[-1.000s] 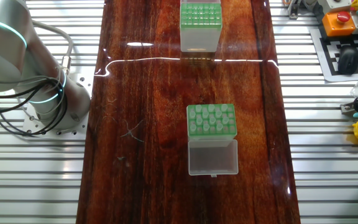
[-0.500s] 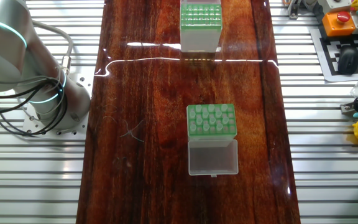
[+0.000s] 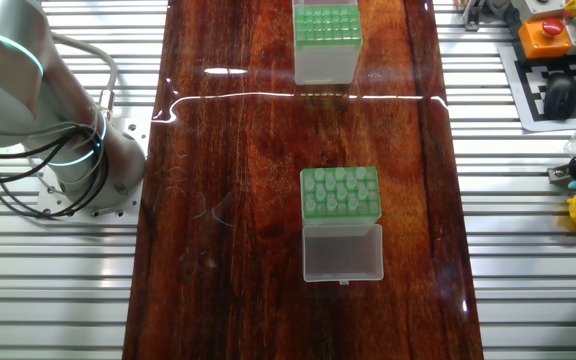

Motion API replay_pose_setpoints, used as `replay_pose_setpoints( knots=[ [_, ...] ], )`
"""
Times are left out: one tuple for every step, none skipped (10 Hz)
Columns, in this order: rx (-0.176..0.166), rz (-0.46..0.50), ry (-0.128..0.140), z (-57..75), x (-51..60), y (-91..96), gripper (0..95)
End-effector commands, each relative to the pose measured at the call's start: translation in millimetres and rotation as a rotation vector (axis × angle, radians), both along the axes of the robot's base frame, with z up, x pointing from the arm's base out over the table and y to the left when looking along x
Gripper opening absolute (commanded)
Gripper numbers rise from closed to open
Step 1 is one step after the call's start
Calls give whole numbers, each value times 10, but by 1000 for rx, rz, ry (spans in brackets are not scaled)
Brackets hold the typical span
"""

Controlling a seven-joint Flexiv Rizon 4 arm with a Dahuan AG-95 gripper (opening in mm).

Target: Transfer all large pipette tips from one holder to another

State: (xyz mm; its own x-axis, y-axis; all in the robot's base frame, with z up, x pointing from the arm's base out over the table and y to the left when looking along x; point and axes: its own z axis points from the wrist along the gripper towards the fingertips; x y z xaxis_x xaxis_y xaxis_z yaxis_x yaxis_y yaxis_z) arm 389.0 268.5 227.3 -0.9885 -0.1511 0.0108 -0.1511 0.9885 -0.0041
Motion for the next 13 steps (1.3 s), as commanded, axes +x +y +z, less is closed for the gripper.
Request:
replay_pose_setpoints(
  knots=[
    [13, 8, -15, -1, 0, -9, 570],
    [13, 9, -21, -1, 0, -9, 570],
    [11, 12, -24, 0, 2, -9, 570],
    [10, 14, -25, 1, 2, -11, 570],
    [11, 18, -26, 5, 1, -15, 570],
    [11, 20, -26, 22, -1, -29, 570],
    [12, 31, -27, 67, -4, -98, 190],
    [14, 38, -27, 107, -5, -174, 190],
    [15, 46, -25, 179, -26, -314, 0],
    [16, 48, -21, 179, -26, -314, 0],
    [14, 58, -22, 179, -26, -314, 0],
    [14, 62, -25, 179, -26, -314, 0],
    [8, 48, -25, 179, -26, -314, 0]
  ],
)
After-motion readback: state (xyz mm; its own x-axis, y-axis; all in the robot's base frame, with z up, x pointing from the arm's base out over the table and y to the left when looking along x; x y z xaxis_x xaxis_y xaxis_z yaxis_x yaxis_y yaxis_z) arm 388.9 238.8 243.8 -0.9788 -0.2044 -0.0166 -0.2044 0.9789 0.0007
